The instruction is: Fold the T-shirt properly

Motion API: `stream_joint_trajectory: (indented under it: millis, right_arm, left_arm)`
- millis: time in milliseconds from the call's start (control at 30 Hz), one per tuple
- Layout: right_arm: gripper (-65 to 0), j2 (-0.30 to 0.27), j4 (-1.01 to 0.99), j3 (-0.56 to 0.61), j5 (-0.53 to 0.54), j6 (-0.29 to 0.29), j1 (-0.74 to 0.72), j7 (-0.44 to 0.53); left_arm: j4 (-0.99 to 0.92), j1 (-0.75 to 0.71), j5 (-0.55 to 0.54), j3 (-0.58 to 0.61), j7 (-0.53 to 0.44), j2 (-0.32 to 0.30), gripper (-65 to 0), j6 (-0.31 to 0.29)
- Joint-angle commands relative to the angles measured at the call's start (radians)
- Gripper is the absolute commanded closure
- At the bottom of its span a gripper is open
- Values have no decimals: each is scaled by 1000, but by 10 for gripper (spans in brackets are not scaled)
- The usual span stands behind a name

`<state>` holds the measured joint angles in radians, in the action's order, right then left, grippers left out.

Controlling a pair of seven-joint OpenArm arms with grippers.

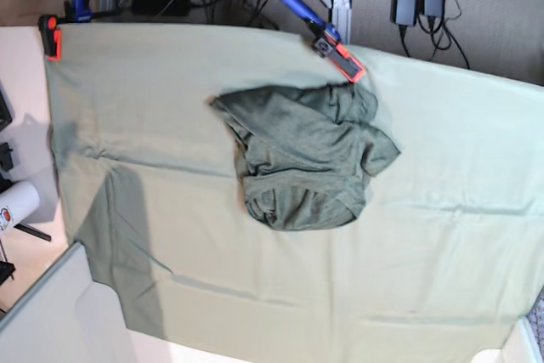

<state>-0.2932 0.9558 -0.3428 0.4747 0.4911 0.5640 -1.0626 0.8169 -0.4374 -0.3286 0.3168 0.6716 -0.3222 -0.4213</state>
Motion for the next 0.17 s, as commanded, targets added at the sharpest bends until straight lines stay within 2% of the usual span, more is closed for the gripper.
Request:
stream_joint_trajectory:
  millis: [0, 67, 133]
  right_arm:
    - [0, -11, -44, -4, -10, 3, -37, -10]
    - [0, -11, -144, 3, -40, 2, -129, -6]
    - [0, -11, -230, 23, -72, -1, -209, -5]
  left_arm:
    - [-48, 32, 9, 5, -6, 25, -189, 21]
    - [-161, 108, 27, 5, -13, 80, -188, 48]
    - [-268, 161, 27, 5, -15, 127, -188, 51]
